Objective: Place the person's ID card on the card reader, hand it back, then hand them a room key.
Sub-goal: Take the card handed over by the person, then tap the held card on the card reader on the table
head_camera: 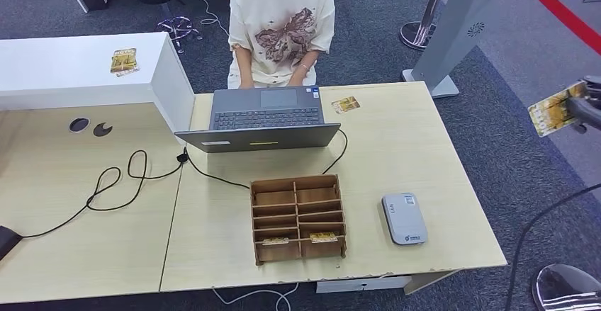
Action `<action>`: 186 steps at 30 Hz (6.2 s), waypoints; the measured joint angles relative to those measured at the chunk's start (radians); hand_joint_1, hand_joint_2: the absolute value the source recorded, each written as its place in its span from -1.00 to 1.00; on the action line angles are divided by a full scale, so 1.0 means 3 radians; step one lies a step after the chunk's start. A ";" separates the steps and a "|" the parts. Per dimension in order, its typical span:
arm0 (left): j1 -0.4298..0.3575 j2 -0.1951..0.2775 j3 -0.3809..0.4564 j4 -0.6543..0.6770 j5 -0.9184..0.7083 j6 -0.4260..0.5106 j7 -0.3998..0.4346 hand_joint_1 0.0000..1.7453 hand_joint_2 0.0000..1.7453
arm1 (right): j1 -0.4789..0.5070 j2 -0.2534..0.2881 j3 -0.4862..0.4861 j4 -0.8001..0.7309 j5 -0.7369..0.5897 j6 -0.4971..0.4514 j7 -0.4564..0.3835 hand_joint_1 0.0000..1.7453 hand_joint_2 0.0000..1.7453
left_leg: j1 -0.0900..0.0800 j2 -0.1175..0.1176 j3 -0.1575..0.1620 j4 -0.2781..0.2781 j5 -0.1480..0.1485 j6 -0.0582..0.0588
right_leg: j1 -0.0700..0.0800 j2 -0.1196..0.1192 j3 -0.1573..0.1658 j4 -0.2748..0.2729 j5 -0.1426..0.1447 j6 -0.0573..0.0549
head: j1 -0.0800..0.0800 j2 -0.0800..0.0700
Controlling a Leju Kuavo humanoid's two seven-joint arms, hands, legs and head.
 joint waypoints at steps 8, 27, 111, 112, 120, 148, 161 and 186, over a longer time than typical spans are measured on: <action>-0.0011 -0.0002 0.0000 0.0000 0.0018 -0.0006 0.0000 -1.00 -1.00 | 0.1036 0.0016 -0.0663 -0.0531 0.0281 -0.0163 -0.0004 1.00 1.00 | 0.0000 0.0017 0.0010 0.0000 0.0003 -0.0003 | 0.0000 0.0013 0.0003 0.0002 0.0000 0.0000 | 0.0002 0.0000; -0.0039 -0.0018 -0.0072 0.0000 0.0105 -0.0013 0.0015 -1.00 -1.00 | 0.0776 0.1111 0.0599 -0.0140 0.1476 -0.0743 -0.0326 1.00 1.00 | -0.0001 0.0031 0.0013 -0.0001 0.0002 -0.0003 | 0.0000 0.0028 0.0002 0.0003 0.0001 -0.0001 | 0.0001 0.0000; -0.0087 0.0019 -0.0341 0.0000 0.0189 -0.0034 0.0074 -1.00 -1.00 | -0.0586 0.2086 0.1919 0.1143 0.2087 -0.0817 -0.0263 1.00 1.00 | -0.0001 0.0031 0.0012 -0.0001 0.0003 -0.0004 | -0.0001 0.0028 0.0003 0.0005 0.0003 -0.0003 | 0.0001 0.0000; -0.0087 0.0019 -0.0341 0.0000 0.0191 -0.0034 0.0074 -1.00 -1.00 | -0.0587 0.2086 0.1919 0.1150 0.2088 -0.0819 -0.0263 1.00 1.00 | -0.0002 0.0031 0.0012 -0.0001 0.0003 -0.0004 | -0.0002 0.0028 0.0003 0.0005 0.0003 -0.0003 | 0.0002 0.0001; -0.0087 0.0022 -0.0350 0.0000 0.0209 -0.0033 0.0077 -1.00 -1.00 | -0.0612 0.2117 0.1919 0.1216 0.2183 -0.0841 -0.0246 1.00 1.00 | -0.0001 0.0031 0.0012 -0.0001 0.0003 -0.0004 | -0.0001 0.0028 0.0003 0.0005 0.0003 -0.0003 | 0.0001 0.0000; -0.0097 0.0031 -0.0495 0.0000 0.0351 -0.0019 0.0171 -1.00 -1.00 | -0.0819 0.2553 0.1904 0.1340 0.3183 -0.1092 -0.0172 1.00 1.00 | 0.0000 0.0039 0.0017 -0.0001 0.0003 -0.0004 | 0.0000 0.0038 0.0004 0.0005 0.0006 -0.0007 | 0.0002 0.0000; -0.0096 0.0031 -0.0506 0.0000 0.0427 -0.0002 0.0181 -1.00 -1.00 | -0.0822 0.2591 0.1745 0.1303 0.3131 -0.1137 -0.0267 1.00 1.00 | 0.0000 0.0038 0.0015 -0.0001 0.0003 -0.0004 | 0.0000 0.0036 0.0004 0.0005 0.0006 -0.0007 | 0.0002 0.0000; -0.0100 0.0011 -0.0557 0.0000 0.0649 0.0092 0.0212 -1.00 -1.00 | -0.1322 0.3036 0.1581 0.0278 0.5072 -0.1820 -0.0050 1.00 1.00 | 0.0000 0.0038 0.0013 -0.0001 0.0007 -0.0007 | 0.0000 0.0037 0.0002 0.0010 0.0006 -0.0007 | 0.0002 0.0000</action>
